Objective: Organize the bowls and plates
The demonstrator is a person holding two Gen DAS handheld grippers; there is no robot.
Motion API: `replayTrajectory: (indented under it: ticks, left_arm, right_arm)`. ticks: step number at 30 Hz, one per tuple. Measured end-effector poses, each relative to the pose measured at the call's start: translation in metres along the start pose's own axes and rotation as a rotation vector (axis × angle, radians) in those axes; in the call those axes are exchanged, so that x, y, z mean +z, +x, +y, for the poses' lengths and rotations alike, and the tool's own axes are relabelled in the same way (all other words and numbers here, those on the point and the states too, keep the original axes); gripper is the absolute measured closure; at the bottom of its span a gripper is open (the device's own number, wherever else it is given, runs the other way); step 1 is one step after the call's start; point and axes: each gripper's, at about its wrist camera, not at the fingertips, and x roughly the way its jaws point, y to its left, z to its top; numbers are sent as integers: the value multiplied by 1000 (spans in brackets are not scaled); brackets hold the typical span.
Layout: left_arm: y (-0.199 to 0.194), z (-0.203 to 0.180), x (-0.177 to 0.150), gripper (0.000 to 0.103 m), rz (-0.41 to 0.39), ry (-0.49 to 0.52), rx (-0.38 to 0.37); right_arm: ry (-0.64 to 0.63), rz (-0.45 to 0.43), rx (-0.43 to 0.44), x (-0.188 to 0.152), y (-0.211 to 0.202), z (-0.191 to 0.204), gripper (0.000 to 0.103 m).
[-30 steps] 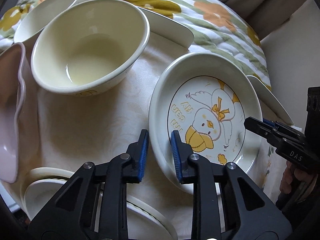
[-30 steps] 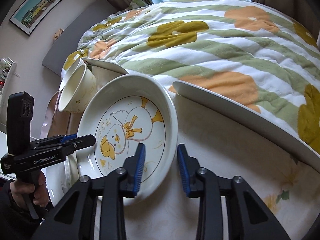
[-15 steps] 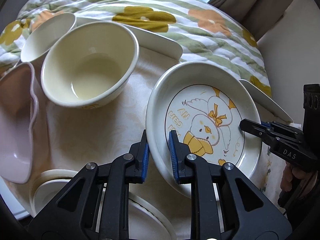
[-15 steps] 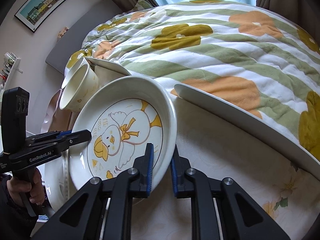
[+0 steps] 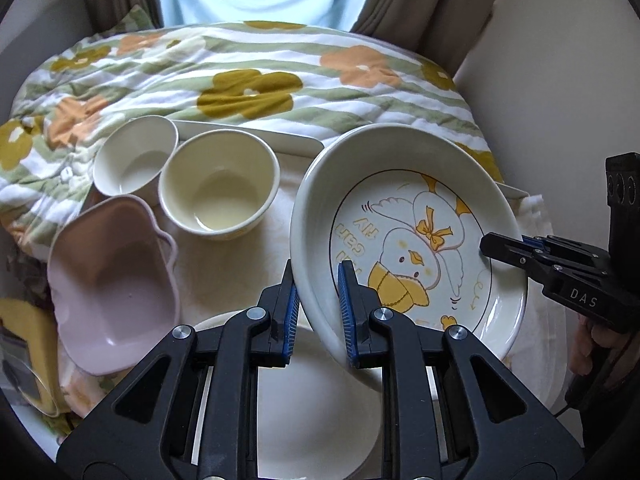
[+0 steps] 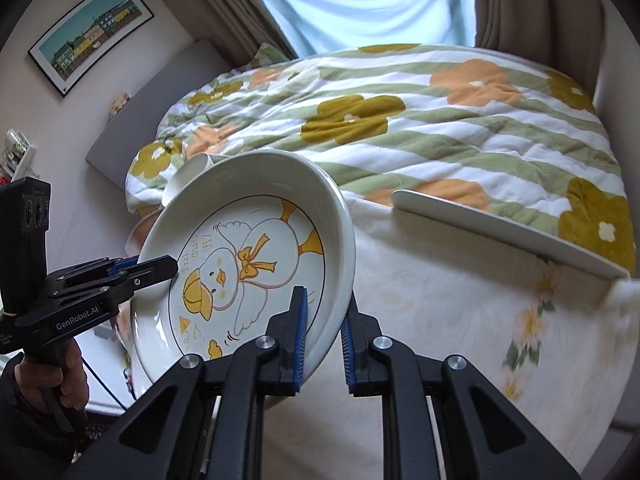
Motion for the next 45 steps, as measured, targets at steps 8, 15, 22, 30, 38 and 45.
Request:
replayTrajectory:
  ticks: [8,15,22,30,38,45]
  left_arm:
    - [-36,39,-44,87,50,148,-93]
    - [-29,71,-81,87,132,191,-122]
    - [-5,88,-105,86,176,180,-119]
    - [10,90,-111,86,183,193,-70]
    - [18,82,-117,86,181,248,-3]
    - [18,69,-121,86,138,325,87]
  right_arm:
    - [168,-56,-113,-64,-20,72,89]
    - [272,-27,-153,-107,-3,102,89]
    - [265,18,-191,-123,21,110,89]
    - [234,32,-204,-128,35,117,89]
    - [219,30,-205,-130,36,115,89]
    - [173,39,-209,-129,36,117,89]
